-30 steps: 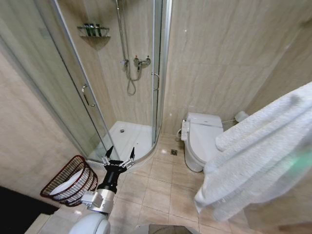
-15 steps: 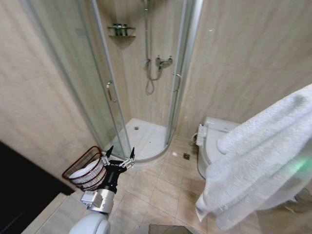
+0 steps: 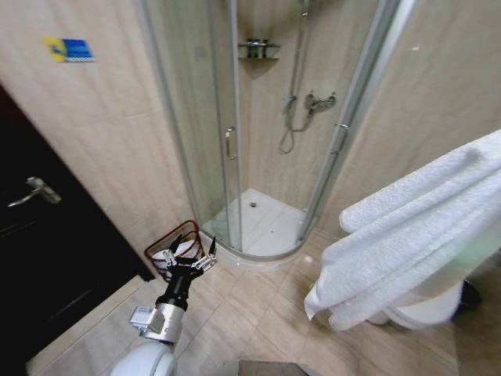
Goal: Discard the used towel into the hamper.
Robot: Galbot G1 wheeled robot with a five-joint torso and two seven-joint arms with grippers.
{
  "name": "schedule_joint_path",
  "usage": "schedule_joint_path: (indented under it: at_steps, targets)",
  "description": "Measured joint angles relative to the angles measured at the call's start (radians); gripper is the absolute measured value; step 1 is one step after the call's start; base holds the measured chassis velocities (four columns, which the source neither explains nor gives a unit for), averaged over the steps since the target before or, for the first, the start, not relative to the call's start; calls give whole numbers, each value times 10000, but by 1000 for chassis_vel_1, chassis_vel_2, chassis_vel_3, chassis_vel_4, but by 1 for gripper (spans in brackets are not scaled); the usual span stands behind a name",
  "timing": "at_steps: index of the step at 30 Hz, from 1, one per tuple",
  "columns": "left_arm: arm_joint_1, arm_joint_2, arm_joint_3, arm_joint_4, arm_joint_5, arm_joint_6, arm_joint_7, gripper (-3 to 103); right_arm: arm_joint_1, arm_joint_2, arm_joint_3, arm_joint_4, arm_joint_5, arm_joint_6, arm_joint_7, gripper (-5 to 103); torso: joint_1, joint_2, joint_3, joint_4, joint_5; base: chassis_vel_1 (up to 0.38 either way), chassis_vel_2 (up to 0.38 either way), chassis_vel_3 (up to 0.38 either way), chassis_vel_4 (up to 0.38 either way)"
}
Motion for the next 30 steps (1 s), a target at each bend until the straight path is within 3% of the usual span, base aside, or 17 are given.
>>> schedule_joint_path:
  at_steps: [30]
  targets:
    - [0, 0, 0, 0, 0, 0, 0, 100, 34, 48, -76, -105, -13, 18, -146, 2, -6, -10, -6, 1, 0, 127, 126, 130, 126]
